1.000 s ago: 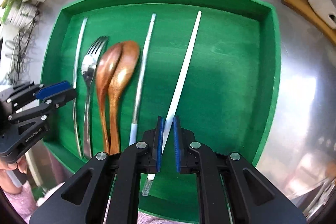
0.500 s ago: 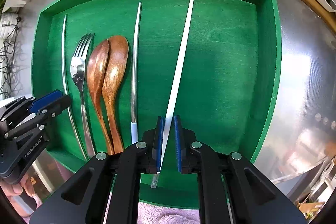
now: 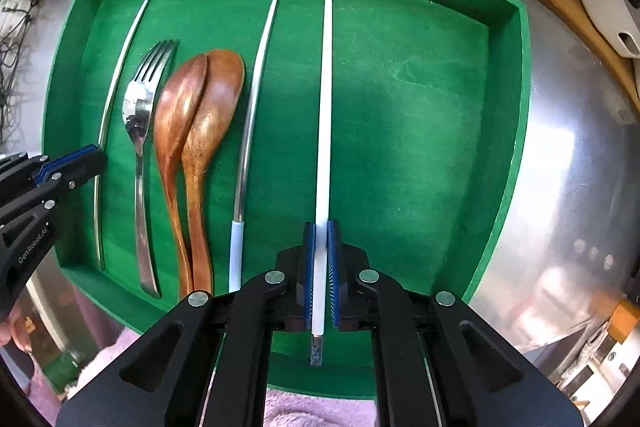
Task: Organize utensils
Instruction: 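Grasp a silver chopstick with the left tool while the right grasps a white chopstick, then lift both chopsticks and carry them over the orange holder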
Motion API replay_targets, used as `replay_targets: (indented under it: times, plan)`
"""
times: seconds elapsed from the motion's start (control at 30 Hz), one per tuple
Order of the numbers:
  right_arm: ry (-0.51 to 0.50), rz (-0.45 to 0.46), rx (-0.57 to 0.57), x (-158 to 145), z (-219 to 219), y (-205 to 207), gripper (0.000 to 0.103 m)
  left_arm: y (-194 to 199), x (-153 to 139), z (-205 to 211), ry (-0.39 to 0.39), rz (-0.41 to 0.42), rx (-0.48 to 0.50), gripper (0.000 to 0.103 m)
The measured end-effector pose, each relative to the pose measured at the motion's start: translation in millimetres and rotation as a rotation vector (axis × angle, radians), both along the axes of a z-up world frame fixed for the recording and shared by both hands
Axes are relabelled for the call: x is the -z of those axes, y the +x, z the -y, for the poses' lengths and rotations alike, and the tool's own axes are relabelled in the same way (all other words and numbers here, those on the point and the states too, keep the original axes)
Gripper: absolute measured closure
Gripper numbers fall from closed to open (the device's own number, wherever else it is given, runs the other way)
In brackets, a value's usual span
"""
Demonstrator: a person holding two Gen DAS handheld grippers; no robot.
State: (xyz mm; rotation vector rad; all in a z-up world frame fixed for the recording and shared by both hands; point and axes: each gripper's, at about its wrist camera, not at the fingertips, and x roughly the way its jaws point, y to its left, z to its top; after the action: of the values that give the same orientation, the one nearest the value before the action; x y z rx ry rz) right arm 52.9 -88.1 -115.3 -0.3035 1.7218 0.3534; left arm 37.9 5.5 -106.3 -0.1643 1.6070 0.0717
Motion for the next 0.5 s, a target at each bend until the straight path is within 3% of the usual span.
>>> replay_targets:
  times: [0.27, 0.5]
  plan:
    - [-0.028, 0.050, -0.042, 0.4, -3.9, -6.8, 0.097, 5.9, 0.5, -1.0, 0.040, -0.003, 0.027, 0.099]
    - [0.052, 0.063, -0.003, -10.9, 7.6, -17.1, 0.097, -11.4, -12.7, 4.5, 0.011, 0.045, 0.024, 0.099]
